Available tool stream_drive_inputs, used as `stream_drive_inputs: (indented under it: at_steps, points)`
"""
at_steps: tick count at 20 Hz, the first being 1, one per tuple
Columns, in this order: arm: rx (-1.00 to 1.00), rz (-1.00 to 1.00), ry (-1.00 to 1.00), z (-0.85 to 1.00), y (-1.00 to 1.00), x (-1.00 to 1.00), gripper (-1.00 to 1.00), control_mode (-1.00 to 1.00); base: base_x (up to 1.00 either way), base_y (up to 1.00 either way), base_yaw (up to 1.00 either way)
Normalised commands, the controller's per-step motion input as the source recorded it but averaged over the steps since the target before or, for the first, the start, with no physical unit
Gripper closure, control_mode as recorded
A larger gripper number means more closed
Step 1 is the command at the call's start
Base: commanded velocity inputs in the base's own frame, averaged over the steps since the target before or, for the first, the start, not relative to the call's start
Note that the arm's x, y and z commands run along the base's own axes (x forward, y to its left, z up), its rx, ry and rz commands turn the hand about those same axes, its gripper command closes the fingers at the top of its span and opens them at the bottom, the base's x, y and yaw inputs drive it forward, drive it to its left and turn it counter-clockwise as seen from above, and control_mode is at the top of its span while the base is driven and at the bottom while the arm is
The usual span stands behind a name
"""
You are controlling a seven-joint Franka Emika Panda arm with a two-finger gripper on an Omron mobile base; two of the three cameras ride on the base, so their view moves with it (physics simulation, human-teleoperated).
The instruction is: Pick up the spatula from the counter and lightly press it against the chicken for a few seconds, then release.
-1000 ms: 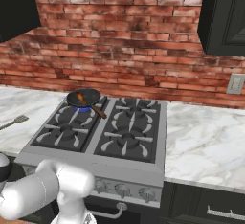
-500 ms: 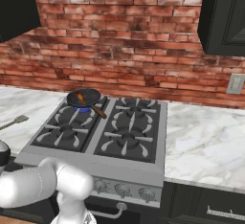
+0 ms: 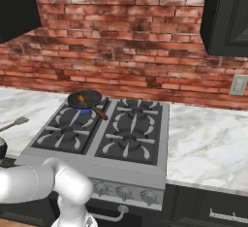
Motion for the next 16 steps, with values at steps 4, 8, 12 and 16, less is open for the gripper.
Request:
stream_drive_inputs:
  at_steps: [4,8,12,16]
  points:
    - [0.00,-0.02,0.02,-0.19,0.16,0.15,-1.00,-1.00,0.00,0.00,0.00]
    - [-0.01,-0.02,0.01,-0.21,0.07,0.09,-1.00,-1.00,0.00,0.00,0.00]
    - [-0.01,-0.02,0.02,-0.23,0.03,0.05,-1.00,-1.00,0.00,0.00,0.00]
    - [0.00,-0.01,0.03,-0.24,0.00,0.03,-1.00,-1.00,0.00,0.00,0.00]
